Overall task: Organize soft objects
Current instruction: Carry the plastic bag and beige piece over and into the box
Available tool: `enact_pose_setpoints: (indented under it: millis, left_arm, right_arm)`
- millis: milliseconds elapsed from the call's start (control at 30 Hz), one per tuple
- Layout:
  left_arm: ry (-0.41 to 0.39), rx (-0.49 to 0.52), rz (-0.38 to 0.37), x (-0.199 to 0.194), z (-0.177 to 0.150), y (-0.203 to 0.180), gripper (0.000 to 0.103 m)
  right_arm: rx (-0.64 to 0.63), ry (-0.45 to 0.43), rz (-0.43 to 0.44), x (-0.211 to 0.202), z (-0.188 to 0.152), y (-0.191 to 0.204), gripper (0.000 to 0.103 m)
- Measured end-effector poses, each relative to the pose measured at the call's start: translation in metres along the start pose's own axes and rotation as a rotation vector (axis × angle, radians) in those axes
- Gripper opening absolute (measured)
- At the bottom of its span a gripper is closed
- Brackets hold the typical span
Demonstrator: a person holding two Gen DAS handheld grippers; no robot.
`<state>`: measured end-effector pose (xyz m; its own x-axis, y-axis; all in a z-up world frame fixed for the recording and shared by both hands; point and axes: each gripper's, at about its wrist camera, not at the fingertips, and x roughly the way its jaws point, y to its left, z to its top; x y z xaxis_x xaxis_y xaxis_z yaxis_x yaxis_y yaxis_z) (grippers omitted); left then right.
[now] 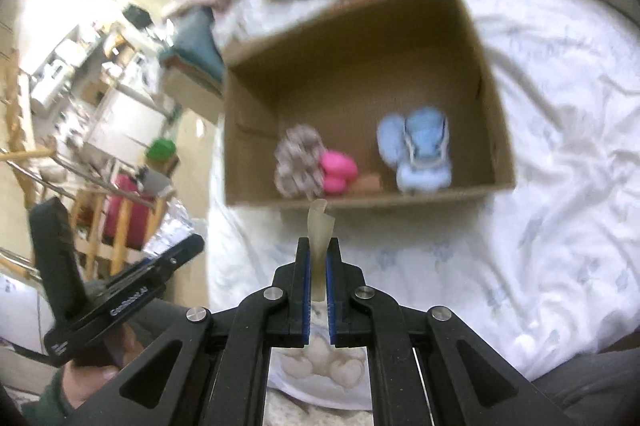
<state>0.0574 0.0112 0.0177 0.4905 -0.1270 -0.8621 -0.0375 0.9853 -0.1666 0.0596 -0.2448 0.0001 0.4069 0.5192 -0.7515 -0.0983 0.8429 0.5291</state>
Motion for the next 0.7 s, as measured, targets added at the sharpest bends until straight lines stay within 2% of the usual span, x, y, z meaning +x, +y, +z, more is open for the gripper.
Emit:
enact_pose_setpoints:
  millis: [167, 367, 567, 700]
  left_arm:
    - [-0.052, 0.043, -0.019, -0.017, 0.029, -0.016, 0.023]
    - [-0.075, 0.087, -0.044, -0.008, 0.06, -0.034, 0.023]
    - [-0.063, 0.127, -0.05, 0.025, 0.074, -0.049, 0.023]
    - [-0.038, 0.165, -0.067, 0.053, 0.072, -0.06, 0.023]
  right_arm:
    - [-0.016, -0.064, 0.025, -0.021, 0.024, 0.009, 0.008]
    - [-0.059, -0.133, 0.015, -0.028, 0.052, 0.014, 0.008]
    - [-0.072, -0.148, -0.017, 0.001, 0.059, 0.004, 0.008]
    - [-0.04, -0.089, -0.034, 0.026, 0.052, -0.013, 0.008]
